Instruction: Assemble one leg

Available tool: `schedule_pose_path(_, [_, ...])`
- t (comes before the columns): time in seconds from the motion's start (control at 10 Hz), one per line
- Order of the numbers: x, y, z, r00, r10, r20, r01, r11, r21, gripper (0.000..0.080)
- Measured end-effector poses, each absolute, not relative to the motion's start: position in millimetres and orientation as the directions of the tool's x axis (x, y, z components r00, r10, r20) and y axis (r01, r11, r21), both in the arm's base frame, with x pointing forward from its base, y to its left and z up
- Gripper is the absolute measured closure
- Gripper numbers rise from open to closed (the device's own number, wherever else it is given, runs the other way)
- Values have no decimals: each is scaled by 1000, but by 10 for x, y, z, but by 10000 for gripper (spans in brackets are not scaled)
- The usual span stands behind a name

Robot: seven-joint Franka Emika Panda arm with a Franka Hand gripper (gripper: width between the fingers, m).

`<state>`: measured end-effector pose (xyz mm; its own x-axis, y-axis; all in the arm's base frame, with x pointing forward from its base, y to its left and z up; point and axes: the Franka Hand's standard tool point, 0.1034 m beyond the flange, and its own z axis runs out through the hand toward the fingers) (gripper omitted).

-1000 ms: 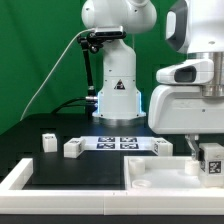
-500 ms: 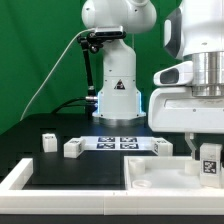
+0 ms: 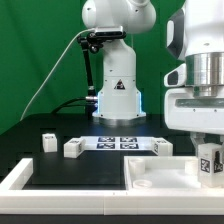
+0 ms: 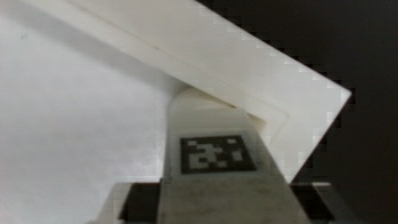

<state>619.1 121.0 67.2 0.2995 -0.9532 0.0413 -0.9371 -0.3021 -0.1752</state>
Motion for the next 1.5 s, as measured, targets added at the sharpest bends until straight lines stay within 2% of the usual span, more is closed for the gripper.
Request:
schedule_pose_path(0.1, [6189,1219,673,141,-990,18,-973,-142,-181,508])
schedule_pose_path(0.4, [6195,1176,679,14,-1000,-26,-984,-9,-180,508])
schedule_pose_path(0.5, [6194,1182,678,26,-999,-24,-983,-21,-180,508])
schedule_pose_path(0.6, [6194,1181,678,73,-997,-15,-981,-69,-181,411])
schedule_pose_path(0.7, [6199,1179,681,123,-992,-6,-976,-120,-183,411])
schedule_pose_path(0.8, [6206,1176,686,255,-967,22,-950,-255,-182,245])
schedule_pose_path(0.9, [6206,1195,688,374,-926,49,-910,-377,-175,163])
schedule_pose_path(1.3, [6210,1215,690,685,-720,113,-706,-694,-141,150])
schedule_pose_path(1.5, [6211,1217,693,812,-565,147,-555,-825,-105,150])
